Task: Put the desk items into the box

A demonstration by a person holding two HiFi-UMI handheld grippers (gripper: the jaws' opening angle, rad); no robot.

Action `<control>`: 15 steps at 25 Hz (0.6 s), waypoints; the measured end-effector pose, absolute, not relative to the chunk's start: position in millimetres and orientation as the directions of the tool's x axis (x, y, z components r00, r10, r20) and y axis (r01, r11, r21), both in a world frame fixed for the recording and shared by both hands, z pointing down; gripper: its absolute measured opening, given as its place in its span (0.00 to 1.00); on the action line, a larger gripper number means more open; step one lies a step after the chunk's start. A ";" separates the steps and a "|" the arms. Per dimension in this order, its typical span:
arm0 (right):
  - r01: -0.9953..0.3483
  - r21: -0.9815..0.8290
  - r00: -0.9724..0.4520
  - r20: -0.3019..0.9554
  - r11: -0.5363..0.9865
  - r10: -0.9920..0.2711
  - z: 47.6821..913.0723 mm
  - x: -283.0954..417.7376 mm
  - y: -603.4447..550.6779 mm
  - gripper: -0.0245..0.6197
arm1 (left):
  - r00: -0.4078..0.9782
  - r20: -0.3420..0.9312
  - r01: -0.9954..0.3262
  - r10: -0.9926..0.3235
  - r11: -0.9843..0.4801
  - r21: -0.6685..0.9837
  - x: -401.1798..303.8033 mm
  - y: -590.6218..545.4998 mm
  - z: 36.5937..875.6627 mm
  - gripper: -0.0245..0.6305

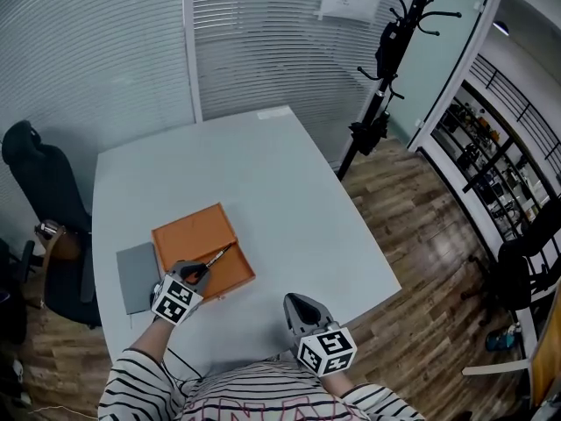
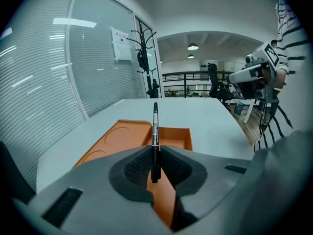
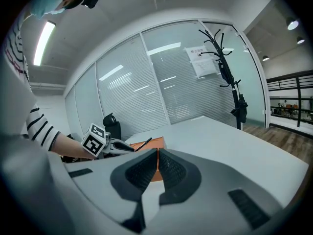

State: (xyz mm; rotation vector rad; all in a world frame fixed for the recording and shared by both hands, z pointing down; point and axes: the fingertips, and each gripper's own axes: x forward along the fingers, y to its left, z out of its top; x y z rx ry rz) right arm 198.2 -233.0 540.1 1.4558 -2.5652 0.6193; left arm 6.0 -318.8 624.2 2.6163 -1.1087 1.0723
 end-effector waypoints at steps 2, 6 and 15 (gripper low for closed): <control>-0.843 -0.289 -0.531 0.306 0.454 -0.790 541.0 199.2 -236.3 0.08 | 0.473 0.668 -0.660 -0.574 -0.733 -0.164 6.6 -321.3 633.8 0.14; -0.841 -0.292 -0.533 0.308 0.455 -0.788 542.2 202.7 -241.4 0.08 | 0.442 0.720 -0.652 -0.535 -0.743 -0.151 5.5 -324.7 654.4 0.14; -0.849 -0.299 -0.520 0.317 0.436 -0.793 547.8 213.6 -251.5 0.08 | 0.389 0.803 -0.664 -0.451 -0.741 -0.094 2.9 -330.0 690.4 0.14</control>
